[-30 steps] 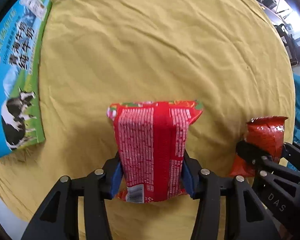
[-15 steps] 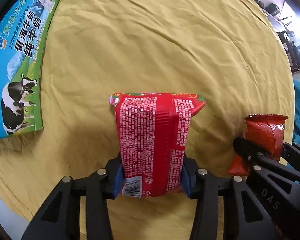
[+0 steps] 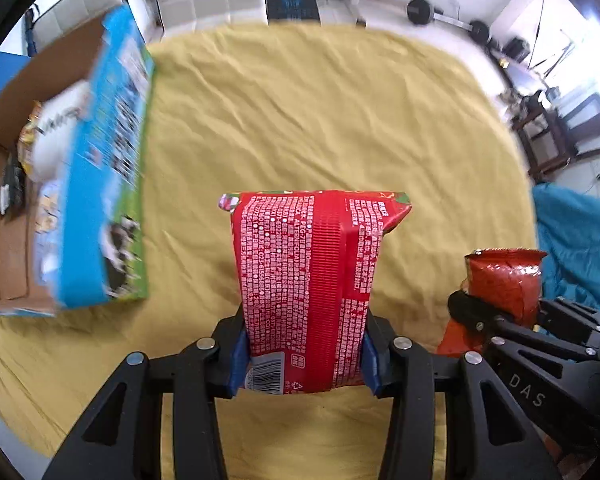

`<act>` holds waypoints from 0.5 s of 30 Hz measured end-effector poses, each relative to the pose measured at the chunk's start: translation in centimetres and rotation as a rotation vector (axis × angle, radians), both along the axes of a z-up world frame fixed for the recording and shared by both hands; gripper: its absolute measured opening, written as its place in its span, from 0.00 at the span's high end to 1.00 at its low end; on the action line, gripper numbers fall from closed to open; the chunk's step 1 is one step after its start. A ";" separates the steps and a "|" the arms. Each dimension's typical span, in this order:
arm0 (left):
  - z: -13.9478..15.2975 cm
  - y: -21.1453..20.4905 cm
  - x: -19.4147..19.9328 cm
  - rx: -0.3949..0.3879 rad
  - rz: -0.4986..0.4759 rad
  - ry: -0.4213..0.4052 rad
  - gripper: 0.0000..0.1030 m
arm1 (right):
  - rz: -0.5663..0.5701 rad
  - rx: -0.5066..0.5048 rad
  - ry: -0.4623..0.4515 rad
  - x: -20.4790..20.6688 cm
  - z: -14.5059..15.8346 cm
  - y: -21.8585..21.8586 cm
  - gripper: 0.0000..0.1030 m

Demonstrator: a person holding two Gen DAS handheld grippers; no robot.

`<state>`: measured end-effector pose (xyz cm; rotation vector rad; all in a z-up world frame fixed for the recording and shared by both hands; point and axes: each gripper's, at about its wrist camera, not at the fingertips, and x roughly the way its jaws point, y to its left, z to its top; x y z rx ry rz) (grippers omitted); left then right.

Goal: Organize soft objects
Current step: 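Carry the orange and red bags over the box with both tools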

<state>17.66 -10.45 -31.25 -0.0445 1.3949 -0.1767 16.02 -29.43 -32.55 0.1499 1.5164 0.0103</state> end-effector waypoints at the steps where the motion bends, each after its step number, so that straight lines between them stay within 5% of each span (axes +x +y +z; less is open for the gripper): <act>1: 0.8 0.5 -0.1 -0.012 0.006 -0.012 0.60 | 0.002 0.006 -0.016 0.0 0.9 0.5 0.61; 9: 6.7 7.6 -0.3 -0.096 0.086 -0.114 0.60 | 0.065 0.063 -0.149 1.6 9.3 7.5 0.61; 15: 9.8 15.0 0.6 -0.069 0.107 -0.198 0.60 | 0.110 0.101 -0.191 3.1 12.9 15.3 0.62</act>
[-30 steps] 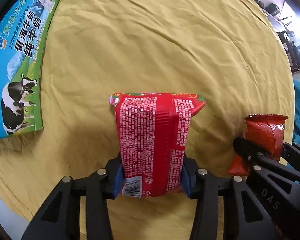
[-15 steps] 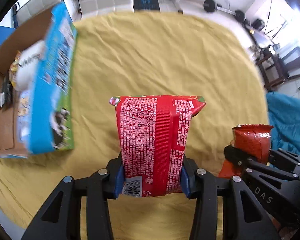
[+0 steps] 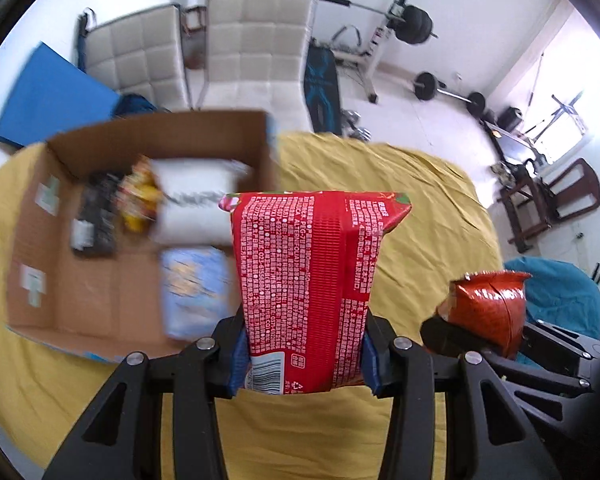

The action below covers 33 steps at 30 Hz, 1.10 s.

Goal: Organize soft objects
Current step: 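Carry the orange and red bags over the box with both tools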

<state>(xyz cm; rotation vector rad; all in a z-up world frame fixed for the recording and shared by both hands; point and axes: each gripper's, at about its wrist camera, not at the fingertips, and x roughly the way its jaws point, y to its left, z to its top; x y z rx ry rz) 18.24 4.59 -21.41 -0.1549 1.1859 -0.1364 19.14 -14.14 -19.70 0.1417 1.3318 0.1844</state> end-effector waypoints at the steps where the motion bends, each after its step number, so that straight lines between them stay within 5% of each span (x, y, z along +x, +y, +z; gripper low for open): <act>1: 0.4 1.6 0.2 0.004 0.010 -0.010 0.60 | 0.008 0.001 -0.002 0.1 0.2 1.2 0.62; 9: 0.7 12.3 1.5 0.075 0.082 -0.009 0.60 | 0.099 0.019 -0.012 2.4 -0.1 12.5 0.62; 17: -4.3 19.7 3.3 0.070 0.129 0.131 0.60 | 0.163 0.047 0.045 5.1 -5.7 20.7 0.62; 23: -9.7 22.2 4.9 0.056 0.110 0.263 0.60 | 0.174 0.074 0.148 6.1 -11.3 23.7 0.62; 33: -16.4 24.4 6.3 -0.084 0.100 0.456 0.59 | 0.163 0.070 0.258 7.7 -17.3 25.4 0.61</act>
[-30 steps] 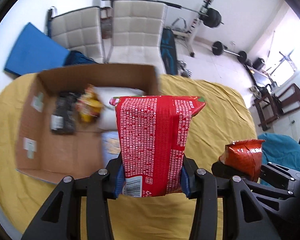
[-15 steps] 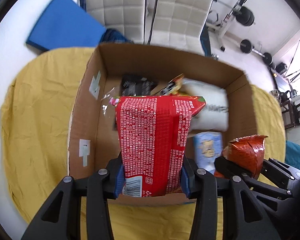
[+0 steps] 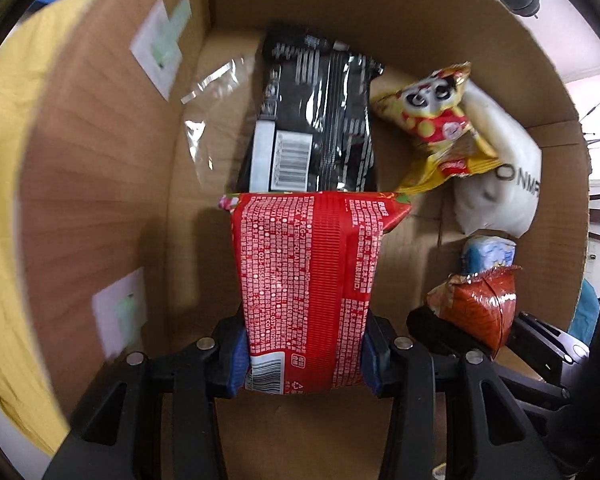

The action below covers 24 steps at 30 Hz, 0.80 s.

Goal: Organize soft objects
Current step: 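Carry the orange and red bags over the box with both tools, then lower both bags into the box and open both tools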

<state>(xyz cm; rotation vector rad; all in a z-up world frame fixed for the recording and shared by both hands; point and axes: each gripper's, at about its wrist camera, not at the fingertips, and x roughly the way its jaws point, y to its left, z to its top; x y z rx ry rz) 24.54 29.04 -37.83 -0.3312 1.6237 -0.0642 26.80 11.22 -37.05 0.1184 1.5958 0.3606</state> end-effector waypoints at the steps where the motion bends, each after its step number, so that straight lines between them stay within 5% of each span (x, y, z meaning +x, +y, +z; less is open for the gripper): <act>1: -0.3 0.0 0.1 -0.001 -0.004 0.004 0.59 | -0.002 -0.006 0.004 0.1 -0.4 0.2 0.61; 13: -0.6 -1.1 0.7 0.062 -0.044 0.005 0.56 | 0.004 -0.095 0.015 0.8 -2.3 0.7 0.58; 24: 2.6 -2.5 0.6 0.110 -0.056 -0.042 0.56 | -0.001 -0.118 -0.022 1.4 0.1 0.9 0.39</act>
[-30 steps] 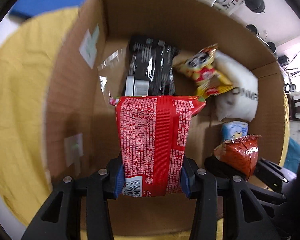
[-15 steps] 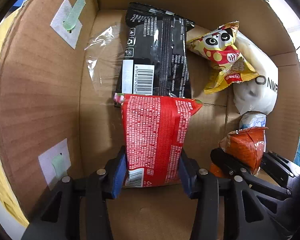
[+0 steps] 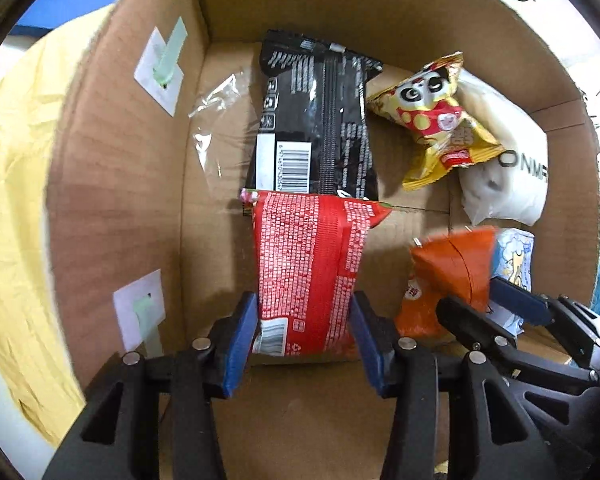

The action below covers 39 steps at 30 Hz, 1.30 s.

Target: Organize soft objects

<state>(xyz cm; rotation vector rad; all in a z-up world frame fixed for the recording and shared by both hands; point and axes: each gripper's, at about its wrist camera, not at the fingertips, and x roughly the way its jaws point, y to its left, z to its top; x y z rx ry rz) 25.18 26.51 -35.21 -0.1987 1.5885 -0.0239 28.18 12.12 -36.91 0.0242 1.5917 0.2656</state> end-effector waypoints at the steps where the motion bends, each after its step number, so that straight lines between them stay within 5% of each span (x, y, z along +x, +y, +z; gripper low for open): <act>1: 0.6 -0.2 0.0 0.008 -0.002 -0.012 0.56 | -0.002 0.001 -0.004 -0.1 0.2 -0.1 0.39; 10: 6.5 -2.2 0.1 0.037 -0.004 -0.117 0.55 | -0.016 -0.029 -0.061 -1.1 4.3 -2.3 0.30; 22: 13.0 -1.8 -3.8 0.106 0.001 -0.289 0.07 | -0.056 -0.054 -0.184 -4.6 12.0 -6.2 0.00; 29: 17.0 -2.6 -7.1 0.097 0.006 -0.358 0.05 | -0.079 -0.052 -0.263 -7.7 17.7 -8.5 0.00; 39: 27.0 -4.4 -14.7 0.126 0.026 -0.519 0.05 | -0.069 -0.038 -0.472 -16.1 29.8 -11.2 0.00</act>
